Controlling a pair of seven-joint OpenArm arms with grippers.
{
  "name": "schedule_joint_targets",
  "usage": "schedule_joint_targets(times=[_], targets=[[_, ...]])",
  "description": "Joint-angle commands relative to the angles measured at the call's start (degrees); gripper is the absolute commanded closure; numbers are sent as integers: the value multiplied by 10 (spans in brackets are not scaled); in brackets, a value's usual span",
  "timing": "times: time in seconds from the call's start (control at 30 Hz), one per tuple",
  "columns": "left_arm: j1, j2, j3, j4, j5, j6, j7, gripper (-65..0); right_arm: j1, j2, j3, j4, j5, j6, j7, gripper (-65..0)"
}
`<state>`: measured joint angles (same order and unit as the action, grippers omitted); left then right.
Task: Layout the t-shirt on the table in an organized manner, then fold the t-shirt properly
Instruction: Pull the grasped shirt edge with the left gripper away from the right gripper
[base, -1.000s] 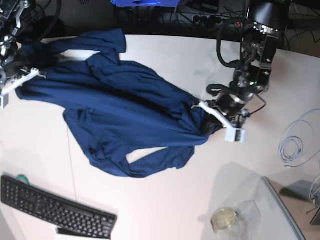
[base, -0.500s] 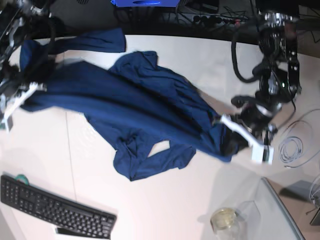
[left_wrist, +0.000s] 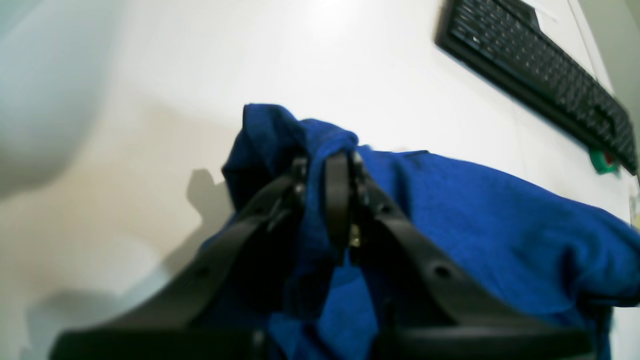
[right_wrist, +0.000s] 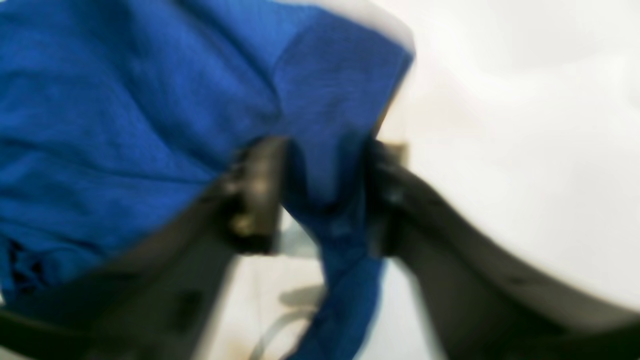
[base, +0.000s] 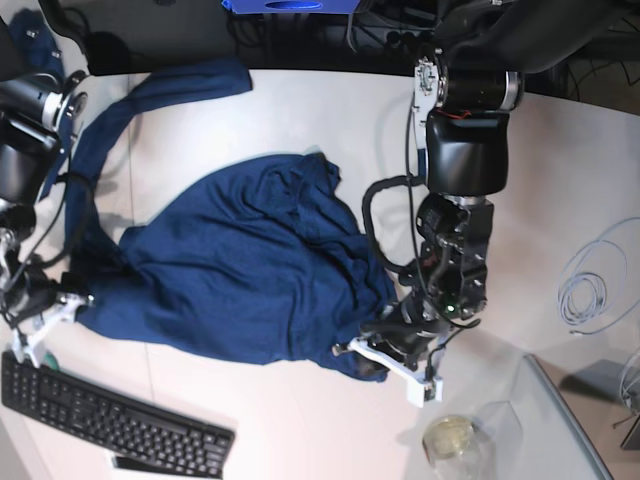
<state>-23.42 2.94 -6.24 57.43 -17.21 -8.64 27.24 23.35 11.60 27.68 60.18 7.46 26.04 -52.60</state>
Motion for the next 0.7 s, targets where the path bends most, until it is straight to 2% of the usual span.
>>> schedule_joint_targets(times=[0.0, 0.03, 0.1, 0.13, 0.17, 0.3, 0.43, 0.53, 0.67], targets=[[-10, -2, -5, 6, 2, 0, -27, -225, 11, 14, -2, 13, 12, 2, 25, -366], [3, -1, -5, 8, 1, 0, -40, -336, 2, 19, -1, 24, 13, 2, 33, -419], [17, -5, -5, 22, 1, -3, -59, -545, -21, 22, 1, 61, 13, 2, 40, -438], [23, -8, -5, 31, 1, -3, -67, -627, -33, 23, 1, 87, 13, 2, 41, -434], [32, -11, -7, 51, 1, -3, -71, -650, -51, 29, 2, 119, 13, 2, 39, -432], [114, -31, -5, 189, 0, -3, -70, -650, -133, 32, 2, 208, 13, 2, 39, -434], [255, -39, 0, 324, 0, -4, -70, -650, -193, 31, 1, 199, 13, 2, 82, -438], [349, -36, 19, 384, 0, -4, -71, -650, -201, 32, 1, 166, 13, 2, 119, -438], [425, -35, 69, 402, 0, -4, -75, -650, -201, 32, 24, 145, 13, 2, 124, -438]])
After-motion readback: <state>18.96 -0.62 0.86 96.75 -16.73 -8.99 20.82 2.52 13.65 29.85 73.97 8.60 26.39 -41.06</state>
